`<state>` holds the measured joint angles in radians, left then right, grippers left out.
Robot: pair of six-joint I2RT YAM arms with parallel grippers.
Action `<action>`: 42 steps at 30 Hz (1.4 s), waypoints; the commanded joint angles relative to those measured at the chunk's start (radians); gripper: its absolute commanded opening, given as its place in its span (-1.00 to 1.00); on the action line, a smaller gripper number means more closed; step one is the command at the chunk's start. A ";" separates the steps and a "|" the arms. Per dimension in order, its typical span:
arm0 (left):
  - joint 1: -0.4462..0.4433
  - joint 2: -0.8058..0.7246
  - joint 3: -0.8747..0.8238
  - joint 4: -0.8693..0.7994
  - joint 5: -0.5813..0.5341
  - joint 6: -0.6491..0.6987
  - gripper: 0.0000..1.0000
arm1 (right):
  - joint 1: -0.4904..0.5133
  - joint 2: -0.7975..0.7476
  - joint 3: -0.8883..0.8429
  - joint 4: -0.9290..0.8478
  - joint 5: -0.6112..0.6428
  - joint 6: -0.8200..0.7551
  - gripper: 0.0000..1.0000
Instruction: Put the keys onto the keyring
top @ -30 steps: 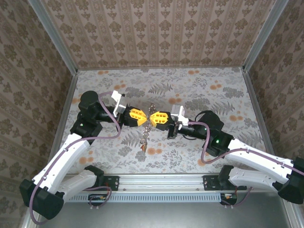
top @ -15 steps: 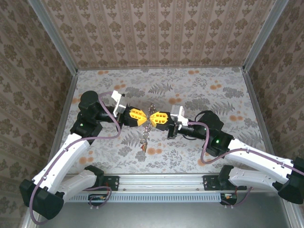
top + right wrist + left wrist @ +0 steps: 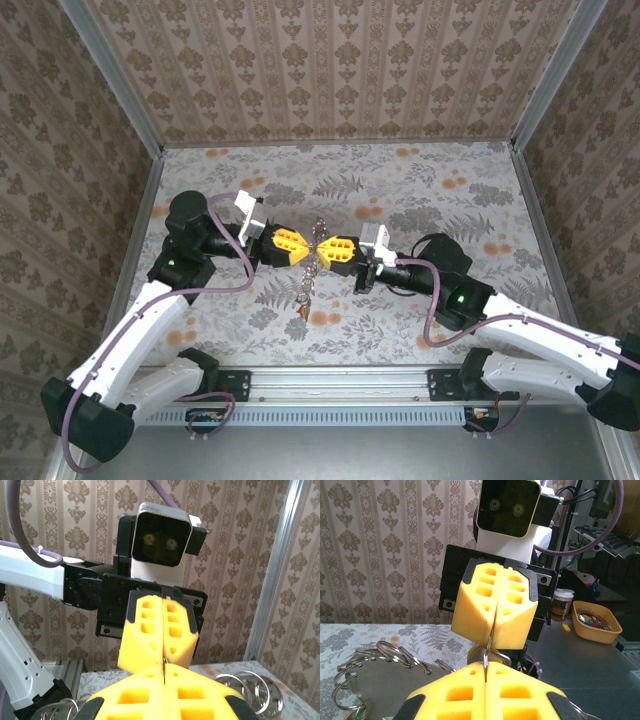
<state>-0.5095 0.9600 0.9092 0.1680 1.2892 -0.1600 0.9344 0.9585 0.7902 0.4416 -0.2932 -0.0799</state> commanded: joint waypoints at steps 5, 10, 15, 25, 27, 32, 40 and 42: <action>0.103 -0.044 0.033 -0.215 -0.185 0.102 -1.00 | -0.020 -0.147 0.008 -0.489 0.219 0.140 -1.00; 0.186 -0.081 -0.049 -0.243 -0.340 0.063 -1.00 | -0.053 -0.086 -0.023 -0.786 0.321 0.281 -1.00; 0.230 -0.104 -0.058 -0.424 -0.473 0.108 -1.00 | -0.093 0.087 -0.083 -0.823 0.313 0.385 -1.00; 0.271 -0.134 -0.098 -0.481 -0.508 0.120 -1.00 | -0.122 0.535 0.010 -0.782 0.255 0.391 -1.00; 0.275 -0.133 -0.105 -0.482 -0.505 0.125 -1.00 | -0.121 0.585 0.031 -0.782 0.255 0.380 -1.00; 0.281 -0.109 -0.117 -0.464 -0.466 0.127 -1.00 | -0.123 0.701 0.105 -0.775 0.231 0.348 -1.00; 0.327 -0.093 -0.134 -0.394 -0.388 0.090 -1.00 | -0.132 0.752 0.138 -0.776 0.216 0.333 -0.73; 0.336 -0.089 -0.135 -0.383 -0.378 0.086 -1.00 | -0.137 0.752 0.142 -0.792 0.216 0.327 -0.58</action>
<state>-0.1856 0.8711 0.7788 -0.2768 0.8520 -0.0570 0.8059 1.6955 0.9142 -0.2966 -0.0616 0.2607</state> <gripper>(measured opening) 0.042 0.196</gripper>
